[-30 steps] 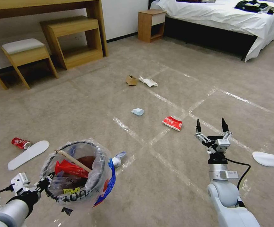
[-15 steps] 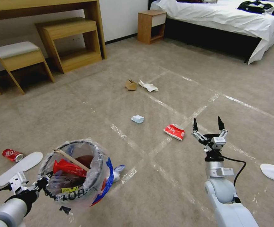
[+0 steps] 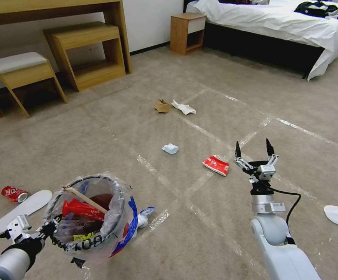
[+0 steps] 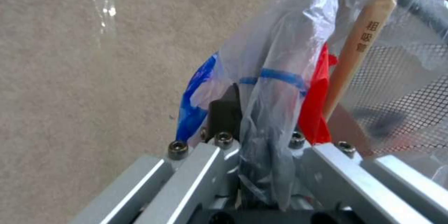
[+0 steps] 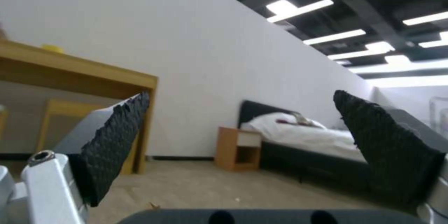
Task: Pick up the trash bin and place the garbage on the floor into it.
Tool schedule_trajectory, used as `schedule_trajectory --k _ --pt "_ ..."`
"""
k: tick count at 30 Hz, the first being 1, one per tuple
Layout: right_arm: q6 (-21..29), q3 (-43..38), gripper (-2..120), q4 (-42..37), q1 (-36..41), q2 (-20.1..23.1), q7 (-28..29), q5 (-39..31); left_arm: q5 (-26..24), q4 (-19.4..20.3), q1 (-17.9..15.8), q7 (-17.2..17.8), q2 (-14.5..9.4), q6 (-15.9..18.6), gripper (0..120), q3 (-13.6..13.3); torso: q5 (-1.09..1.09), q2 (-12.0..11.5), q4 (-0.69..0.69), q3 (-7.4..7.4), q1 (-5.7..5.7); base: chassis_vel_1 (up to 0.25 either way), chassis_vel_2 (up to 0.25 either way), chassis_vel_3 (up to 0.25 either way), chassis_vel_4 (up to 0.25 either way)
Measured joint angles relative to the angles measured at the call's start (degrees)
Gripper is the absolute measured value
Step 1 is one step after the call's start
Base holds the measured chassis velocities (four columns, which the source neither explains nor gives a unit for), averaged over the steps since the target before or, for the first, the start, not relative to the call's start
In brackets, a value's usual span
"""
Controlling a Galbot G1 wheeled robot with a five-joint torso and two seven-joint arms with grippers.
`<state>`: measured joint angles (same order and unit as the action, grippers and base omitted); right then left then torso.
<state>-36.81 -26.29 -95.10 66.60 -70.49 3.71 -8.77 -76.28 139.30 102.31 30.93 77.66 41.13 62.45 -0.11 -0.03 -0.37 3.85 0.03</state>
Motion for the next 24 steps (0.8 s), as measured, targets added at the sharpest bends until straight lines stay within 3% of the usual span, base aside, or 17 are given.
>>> schedule_trajectory --k 2,3,5,6,8,10,12,18,20,21,24 --pt "1.2 4.8 100 0.4 -3.8 5.9 -1.8 -0.4 -0.5 0.5 0.7 0.3 -0.1 -0.1 0 1.3 0.01 0.0 0.00 0.00 0.00 0.000 0.000 0.000 0.000" --pt "1.2 4.8 100 0.4 -3.8 5.9 -1.8 -0.4 -0.5 0.5 0.7 0.3 -0.1 -0.1 0 1.3 0.01 0.0 0.00 0.00 0.00 0.000 0.000 0.000 0.000" --pt "2.1 10.8 100 1.1 -7.6 12.4 -8.3 -3.9 -0.9 0.8 1.2 0.4 -0.4 -0.2 0 2.5 -0.03 0.0 0.02 0.00 0.00 0.000 0.000 0.000 0.000" --pt "2.1 10.8 100 1.1 -7.6 12.4 -8.3 -3.9 -0.9 0.8 1.2 0.4 -0.4 -0.2 0 2.5 -0.03 0.0 0.02 0.00 0.00 0.000 0.000 0.000 0.000" --pt "3.2 18.6 100 2.5 -12.4 18.4 -18.7 -9.3 -1.4 1.1 1.4 0.5 -0.8 -0.3 0 3.5 0.03 0.0 0.03 0.00 0.00 0.000 0.000 0.000 0.000" --pt "3.4 21.0 100 2.6 -13.9 20.0 -21.4 -10.7 -1.7 1.1 1.3 0.7 -1.1 -0.3 0 3.7 0.01 0.0 0.02 0.00 0.00 0.000 0.000 0.000 0.000" --pt "3.6 31.3 100 3.2 -21.1 25.6 -31.6 -16.3 -2.1 0.7 0.6 0.9 -2.2 -0.3 0 3.4 0.01 0.0 -0.01 0.01 0.00 0.000 0.000 0.000 0.000" --pt "2.7 45.3 100 6.3 -34.6 27.1 -38.9 -17.3 -2.1 -0.4 -0.4 0.9 -2.9 -0.3 0 2.7 -0.01 0.0 -0.01 0.01 0.00 0.000 0.000 0.000 0.000" --pt "2.5 52.7 100 9.5 -41.2 25.2 -40.5 -17.8 -2.1 -0.5 -0.4 0.8 -2.7 -0.3 0 3.2 -0.01 0.0 0.01 0.01 0.00 0.000 0.000 0.000 0.000" --pt "2.5 52.7 100 9.5 -41.2 25.2 -40.5 -17.8 -2.1 -0.5 -0.4 0.8 -2.7 -0.3 0 3.2 -0.01 0.0 0.01 0.01 0.00 0.000 0.000 0.000 0.000" --pt "1.5 65.0 100 15.7 -53.8 20.9 -45.0 -18.8 -2.2 -0.1 -0.2 0.8 -2.2 -0.3 0 4.3 -0.06 0.0 0.03 0.00 0.00 0.000 0.000 0.000 0.000"
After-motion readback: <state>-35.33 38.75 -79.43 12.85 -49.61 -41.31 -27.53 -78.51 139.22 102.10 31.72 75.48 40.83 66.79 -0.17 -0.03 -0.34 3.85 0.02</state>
